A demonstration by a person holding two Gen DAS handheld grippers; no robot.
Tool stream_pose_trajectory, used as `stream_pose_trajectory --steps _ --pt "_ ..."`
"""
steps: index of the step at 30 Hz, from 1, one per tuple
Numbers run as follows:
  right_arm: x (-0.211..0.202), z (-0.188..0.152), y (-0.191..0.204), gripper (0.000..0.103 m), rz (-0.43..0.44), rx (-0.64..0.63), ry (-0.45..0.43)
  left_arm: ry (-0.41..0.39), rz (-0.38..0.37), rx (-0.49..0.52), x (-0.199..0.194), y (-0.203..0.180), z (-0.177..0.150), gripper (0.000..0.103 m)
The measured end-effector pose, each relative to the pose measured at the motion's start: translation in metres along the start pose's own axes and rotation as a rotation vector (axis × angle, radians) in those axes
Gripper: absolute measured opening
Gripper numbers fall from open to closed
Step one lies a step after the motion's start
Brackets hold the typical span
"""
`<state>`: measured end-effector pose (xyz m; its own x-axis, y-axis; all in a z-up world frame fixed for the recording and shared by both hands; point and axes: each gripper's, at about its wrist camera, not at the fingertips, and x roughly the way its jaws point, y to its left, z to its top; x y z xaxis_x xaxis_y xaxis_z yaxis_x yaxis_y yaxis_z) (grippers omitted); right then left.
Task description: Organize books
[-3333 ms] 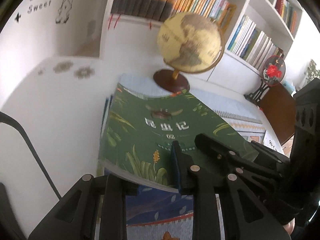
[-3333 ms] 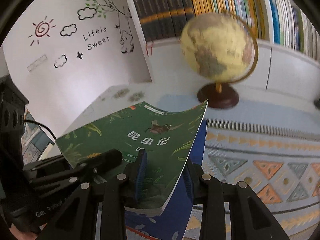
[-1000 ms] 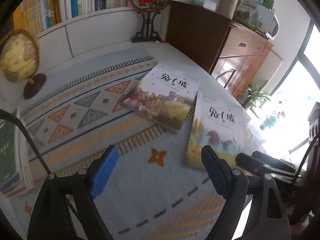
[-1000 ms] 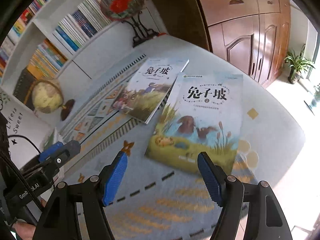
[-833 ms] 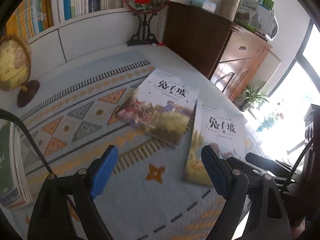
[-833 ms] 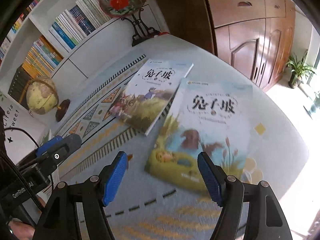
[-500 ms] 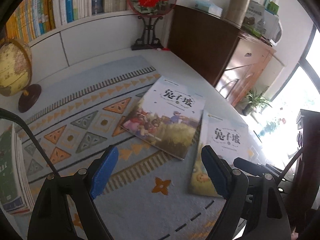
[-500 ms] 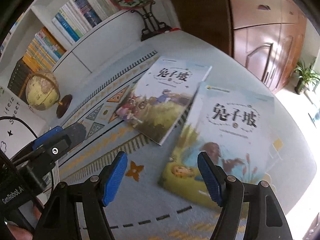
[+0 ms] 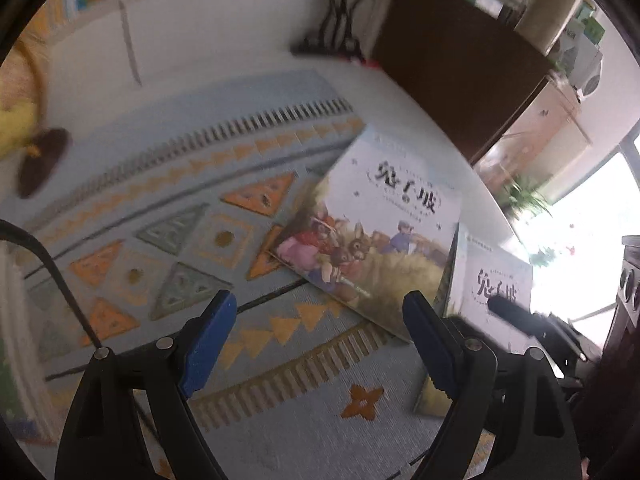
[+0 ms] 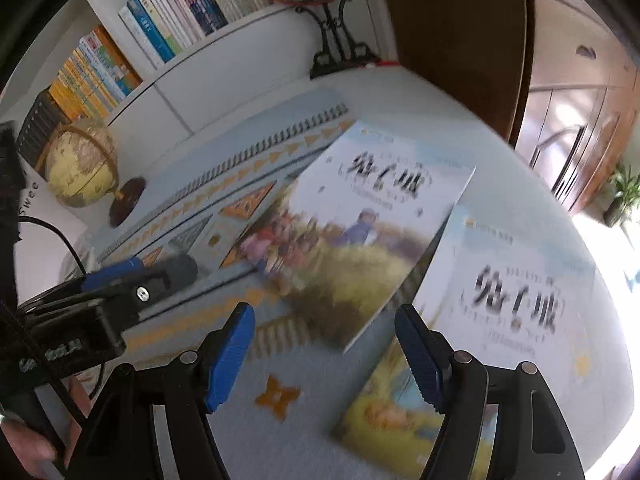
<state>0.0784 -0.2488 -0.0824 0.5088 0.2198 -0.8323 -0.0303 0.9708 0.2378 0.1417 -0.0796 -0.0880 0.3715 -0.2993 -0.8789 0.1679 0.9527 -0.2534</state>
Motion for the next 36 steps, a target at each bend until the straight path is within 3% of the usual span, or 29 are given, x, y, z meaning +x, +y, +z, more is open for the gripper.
stream_pose_trajectory --steps 7,10,13,17,19,22,24,26,31,33,36 --pt "0.037 0.036 -0.031 0.071 -0.093 0.008 0.013 0.044 -0.068 -0.029 0.061 0.015 0.040 0.084" --pt "0.052 0.057 -0.053 0.071 -0.141 0.044 0.024 0.058 -0.062 -0.047 0.087 0.018 0.058 0.084" --pt "0.067 0.070 -0.065 0.071 -0.137 0.071 0.073 0.078 -0.090 -0.059 0.106 0.019 0.069 0.084" --pt "0.085 0.071 -0.066 0.071 -0.113 0.113 0.173 0.084 -0.110 0.003 0.112 0.006 0.073 0.086" --pt "0.086 0.069 -0.062 0.071 -0.143 0.107 0.156 0.103 -0.121 0.050 0.113 -0.001 0.072 0.086" --pt "0.095 0.072 -0.055 0.081 -0.153 0.075 0.152 0.116 -0.145 0.095 0.113 -0.011 0.067 0.087" --pt "0.098 0.073 -0.048 0.081 -0.138 0.037 0.155 0.129 -0.180 0.061 0.112 -0.008 0.063 0.088" --pt "0.099 0.072 -0.039 0.078 -0.028 0.019 0.164 0.130 -0.209 0.000 0.108 0.002 0.056 0.087" --pt "0.104 0.064 -0.011 0.078 0.012 -0.056 0.175 0.109 -0.273 -0.153 0.091 0.034 0.024 0.087" --pt "0.103 0.063 -0.006 0.077 -0.015 -0.085 0.169 0.111 -0.289 -0.182 0.088 0.041 0.018 0.087" --pt "0.096 0.069 -0.017 0.077 -0.151 -0.078 0.120 0.116 -0.279 -0.200 0.084 0.046 0.013 0.087"
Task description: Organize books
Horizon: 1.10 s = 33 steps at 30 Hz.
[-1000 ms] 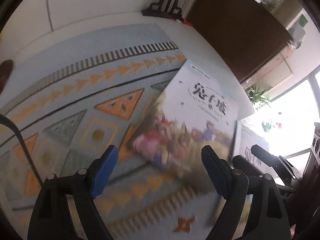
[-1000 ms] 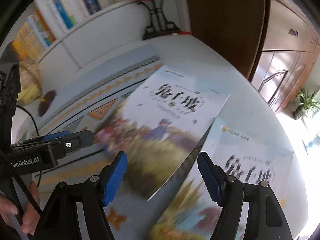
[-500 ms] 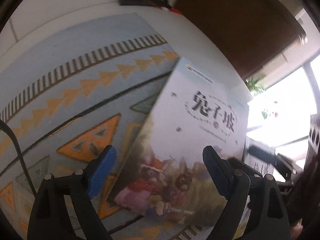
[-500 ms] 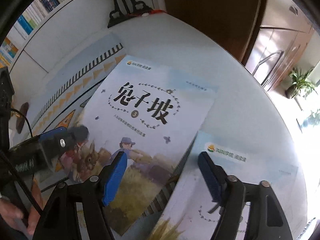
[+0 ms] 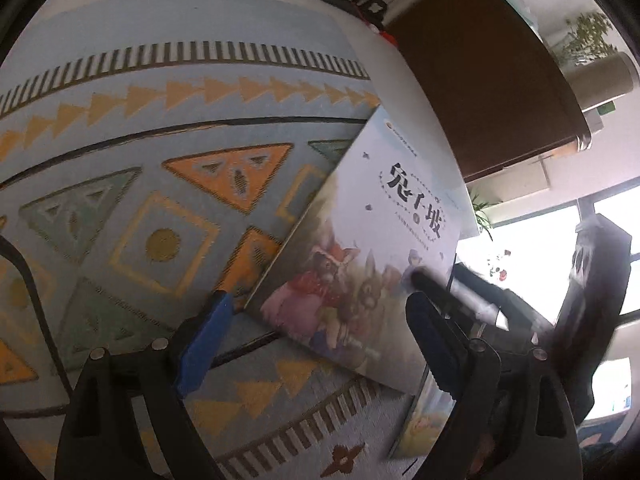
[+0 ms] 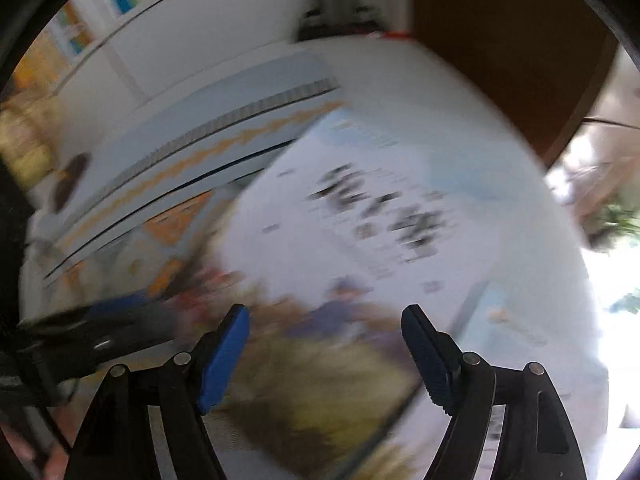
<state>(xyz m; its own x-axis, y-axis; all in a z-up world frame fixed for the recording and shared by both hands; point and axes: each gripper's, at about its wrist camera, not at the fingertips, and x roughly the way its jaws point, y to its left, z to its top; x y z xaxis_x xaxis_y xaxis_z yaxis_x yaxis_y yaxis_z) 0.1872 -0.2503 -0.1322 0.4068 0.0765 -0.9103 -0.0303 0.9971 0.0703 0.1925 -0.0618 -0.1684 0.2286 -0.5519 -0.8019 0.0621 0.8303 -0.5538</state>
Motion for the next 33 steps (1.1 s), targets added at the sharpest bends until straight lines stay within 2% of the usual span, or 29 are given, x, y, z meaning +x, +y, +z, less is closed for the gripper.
stream_pose_trajectory --steps 2,5,8,9,13,18,21,26,28,31,33 --pt "0.000 0.009 -0.023 0.077 -0.055 0.069 -0.008 -0.011 0.047 0.035 -0.002 -0.005 0.002 0.087" --pt "0.010 0.022 -0.061 0.077 -0.049 0.186 0.025 -0.005 0.060 0.061 0.001 -0.011 0.005 0.087" --pt "0.023 0.032 -0.087 0.078 0.013 0.271 0.060 0.004 0.050 0.064 0.006 -0.012 0.008 0.087" --pt "0.022 0.037 -0.090 0.078 0.027 0.269 0.040 0.002 0.052 0.067 0.007 -0.014 0.010 0.087" --pt "0.031 0.055 -0.076 0.078 0.075 0.200 0.059 0.006 0.041 0.073 0.007 -0.013 0.012 0.087" --pt "0.022 0.073 -0.042 0.078 0.103 0.099 -0.006 0.026 0.031 0.081 0.002 -0.010 0.007 0.088" --pt "0.027 0.075 -0.019 0.079 0.145 0.040 0.021 0.027 0.063 0.080 -0.005 -0.004 -0.002 0.088" --pt "0.038 0.070 0.010 0.079 0.330 -0.017 0.070 0.008 0.104 0.017 -0.026 0.019 -0.023 0.087" --pt "0.038 0.065 0.017 0.079 0.369 -0.029 0.080 -0.016 0.129 -0.018 -0.035 0.028 -0.032 0.088" --pt "0.030 0.045 0.018 0.079 0.333 -0.048 0.080 -0.054 0.178 -0.041 -0.042 0.035 -0.040 0.087" --pt "0.025 0.028 0.017 0.078 0.284 -0.084 0.090 -0.070 0.179 -0.040 -0.042 0.035 -0.042 0.087"
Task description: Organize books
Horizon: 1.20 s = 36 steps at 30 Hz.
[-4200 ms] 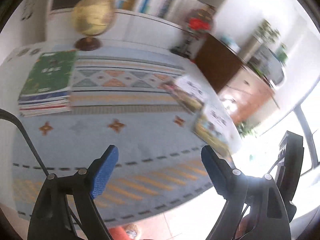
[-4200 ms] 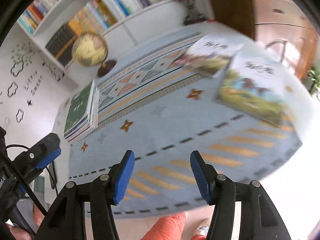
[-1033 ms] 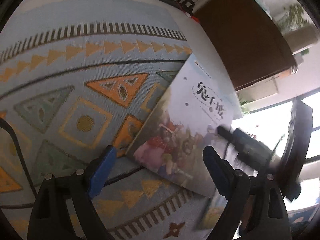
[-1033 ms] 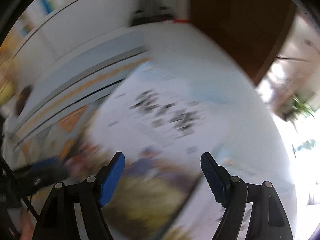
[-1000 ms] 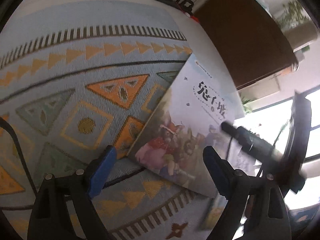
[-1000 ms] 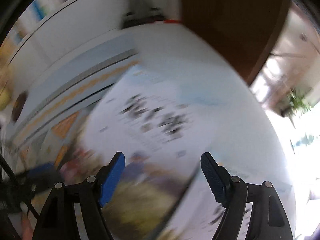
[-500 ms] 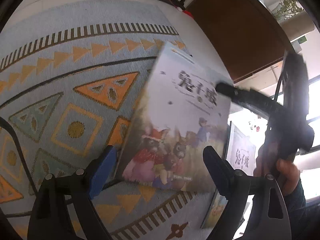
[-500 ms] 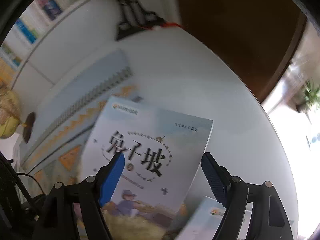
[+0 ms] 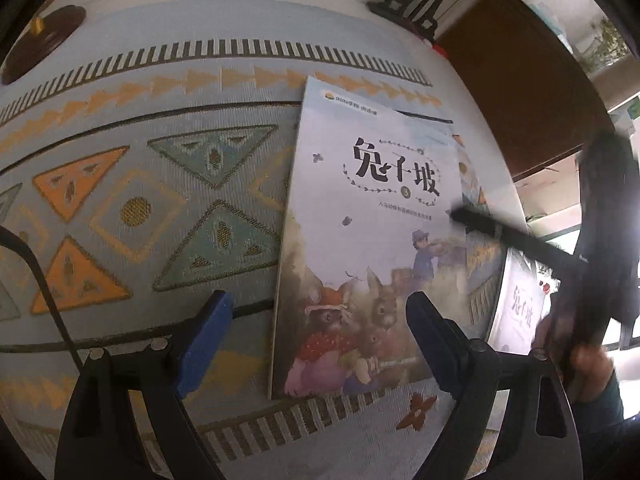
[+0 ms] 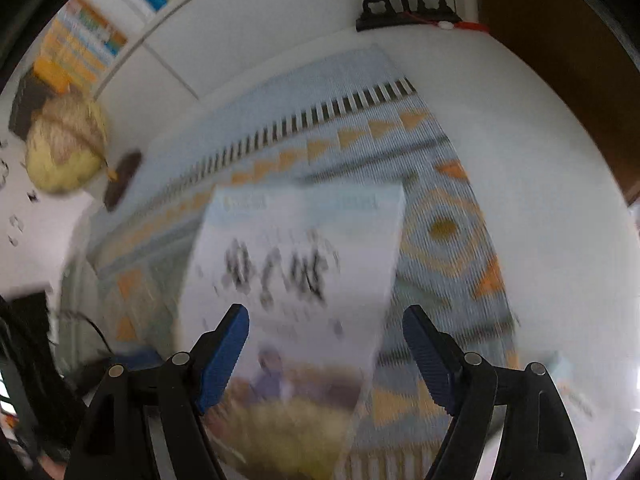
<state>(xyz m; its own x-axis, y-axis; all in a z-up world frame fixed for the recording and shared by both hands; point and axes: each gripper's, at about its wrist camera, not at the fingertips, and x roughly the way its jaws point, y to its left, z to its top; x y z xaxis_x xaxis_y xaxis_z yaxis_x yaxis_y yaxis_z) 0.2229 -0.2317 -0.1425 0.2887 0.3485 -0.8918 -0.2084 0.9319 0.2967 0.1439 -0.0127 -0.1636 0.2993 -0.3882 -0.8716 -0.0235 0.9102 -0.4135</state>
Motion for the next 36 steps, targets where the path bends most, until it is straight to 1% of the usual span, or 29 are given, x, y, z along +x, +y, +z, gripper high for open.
stream_pose_trajectory --steps 1,2,3,4,6,7,8,10,11,12,13,14,15,16,18,19,20,22,23,24,25,26,27,28,29,30,32,34,36 --pt "-0.001 -0.011 0.002 0.075 -0.024 -0.019 0.017 -0.005 0.007 0.003 0.000 -0.001 -0.001 0.087" --pt "-0.002 -0.019 0.004 0.069 -0.042 -0.036 0.023 -0.007 0.019 0.010 0.001 -0.003 -0.001 0.087" --pt "-0.003 -0.027 0.005 0.065 -0.064 -0.048 0.022 -0.009 0.032 0.018 0.002 -0.006 -0.001 0.086" --pt "-0.004 -0.033 0.008 0.058 -0.088 -0.065 0.007 -0.011 0.037 0.028 0.003 -0.009 -0.001 0.086" --pt "-0.007 -0.046 0.011 0.052 -0.074 -0.084 -0.004 -0.014 0.028 0.055 0.006 -0.016 -0.001 0.083" --pt "-0.007 -0.049 0.014 0.048 -0.054 -0.088 -0.007 -0.003 0.010 0.072 0.008 -0.021 -0.002 0.079" --pt "-0.007 -0.052 0.017 0.048 -0.048 -0.096 -0.009 -0.003 0.037 0.093 0.012 -0.027 -0.001 0.080" --pt "-0.006 -0.054 0.023 0.048 -0.083 -0.119 -0.017 0.000 0.092 0.159 0.014 -0.039 -0.003 0.080" --pt "-0.004 -0.054 0.022 0.048 -0.081 -0.116 -0.019 -0.010 0.102 0.189 0.011 -0.043 -0.005 0.080" --pt "-0.004 -0.049 0.020 0.048 -0.066 -0.100 -0.022 -0.031 0.073 0.190 0.003 -0.045 -0.005 0.080" --pt "-0.006 -0.049 0.014 0.048 -0.044 -0.078 -0.026 -0.055 0.024 0.177 -0.007 -0.043 -0.004 0.080" --pt "-0.008 -0.050 0.010 0.049 -0.027 -0.068 -0.031 -0.088 -0.086 0.143 -0.026 -0.040 -0.002 0.080" --pt "-0.009 -0.049 0.006 0.049 -0.008 -0.061 -0.034 -0.108 -0.175 0.116 -0.040 -0.040 0.001 0.080" --pt "-0.008 -0.051 0.005 0.049 0.007 -0.057 -0.035 -0.128 -0.306 0.084 -0.057 -0.040 0.005 0.080" --pt "-0.007 -0.052 0.003 0.051 0.044 -0.043 -0.030 -0.156 -0.450 0.075 -0.072 -0.045 0.010 0.080" --pt "-0.005 -0.051 0.004 0.051 0.058 -0.040 -0.032 -0.166 -0.486 0.083 -0.072 -0.049 0.012 0.080" --pt "-0.003 -0.050 0.002 0.052 0.076 -0.031 -0.037 -0.162 -0.487 0.084 -0.065 -0.051 0.015 0.080" --pt "-0.003 -0.050 -0.001 0.052 0.094 -0.011 -0.038 -0.122 -0.397 0.046 -0.036 -0.046 0.019 0.080" --pt "-0.003 -0.050 -0.002 0.052 0.097 -0.007 -0.040 -0.099 -0.360 0.004 -0.021 -0.039 0.021 0.080" --pt "-0.005 -0.052 -0.004 0.052 0.100 -0.006 -0.041 -0.087 -0.337 -0.032 -0.010 -0.032 0.022 0.077" --pt "-0.005 -0.053 -0.004 0.052 0.104 -0.003 -0.042 -0.075 -0.331 -0.066 0.000 -0.026 0.023 0.072" --pt "-0.006 -0.053 -0.006 0.052 0.112 0.005 -0.043 -0.050 -0.337 -0.103 0.009 -0.020 0.023 0.059" --pt "-0.007 -0.054 -0.005 0.052 0.117 0.011 -0.043 -0.024 -0.331 -0.133 0.014 -0.014 0.020 0.055" --pt "-0.008 -0.055 -0.007 0.052 0.121 0.018 -0.045 -0.010 -0.311 -0.151 0.020 -0.012 0.019 0.052" --pt "-0.010 -0.056 -0.008 0.052 0.128 0.027 -0.048 -0.008 -0.273 -0.145 0.023 -0.013 0.017 0.045" --pt "-0.011 -0.057 -0.009 0.052 0.132 0.035 -0.050 -0.006 -0.236 -0.135 0.025 -0.014 0.015 0.036" --pt "-0.011 -0.058 -0.011 0.053 0.138 0.055 -0.052 0.009 -0.192 -0.141 0.027 -0.015 0.009 0.028" --pt "-0.012 -0.058 -0.011 0.056 0.142 0.067 -0.048 0.014 -0.148 -0.144 0.026 -0.011 0.003 0.020" --pt "-0.013 -0.060 -0.009 0.057 0.133 0.072 -0.040 0.021 -0.142 -0.171 0.026 -0.009 -0.002 0.015"
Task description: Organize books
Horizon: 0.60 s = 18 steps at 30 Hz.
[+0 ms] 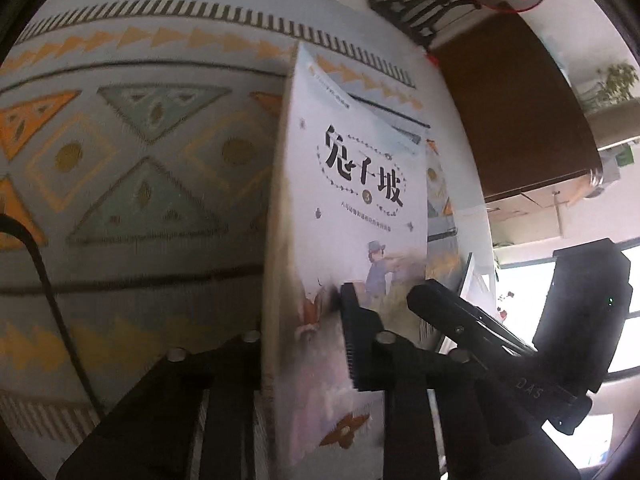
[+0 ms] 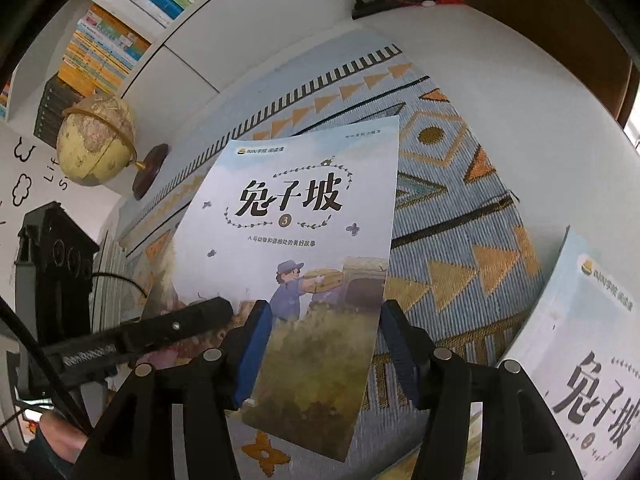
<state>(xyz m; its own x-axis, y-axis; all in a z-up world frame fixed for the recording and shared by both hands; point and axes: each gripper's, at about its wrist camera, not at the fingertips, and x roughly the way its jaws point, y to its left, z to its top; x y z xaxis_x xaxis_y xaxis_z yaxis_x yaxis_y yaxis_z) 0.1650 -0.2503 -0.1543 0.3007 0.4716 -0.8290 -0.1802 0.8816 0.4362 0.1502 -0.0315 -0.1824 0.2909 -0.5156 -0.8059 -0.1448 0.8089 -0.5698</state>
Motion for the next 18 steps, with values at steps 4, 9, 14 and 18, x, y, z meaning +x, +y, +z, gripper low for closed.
stream_pose_trajectory --steps 4,9,14,18 --pt "0.000 -0.004 0.006 0.065 -0.029 -0.009 0.023 0.061 -0.164 -0.157 -0.005 0.010 0.000 0.011" --pt "-0.008 -0.011 -0.010 0.066 0.053 0.104 0.105 0.133 -0.337 -0.301 -0.005 0.016 0.008 0.011" --pt "-0.017 -0.029 -0.039 0.067 0.222 0.296 0.107 0.222 -0.482 -0.441 0.002 0.025 0.007 0.011" --pt "-0.008 -0.040 -0.056 0.067 0.409 0.443 0.106 0.250 -0.514 -0.478 0.002 0.029 0.004 0.011"
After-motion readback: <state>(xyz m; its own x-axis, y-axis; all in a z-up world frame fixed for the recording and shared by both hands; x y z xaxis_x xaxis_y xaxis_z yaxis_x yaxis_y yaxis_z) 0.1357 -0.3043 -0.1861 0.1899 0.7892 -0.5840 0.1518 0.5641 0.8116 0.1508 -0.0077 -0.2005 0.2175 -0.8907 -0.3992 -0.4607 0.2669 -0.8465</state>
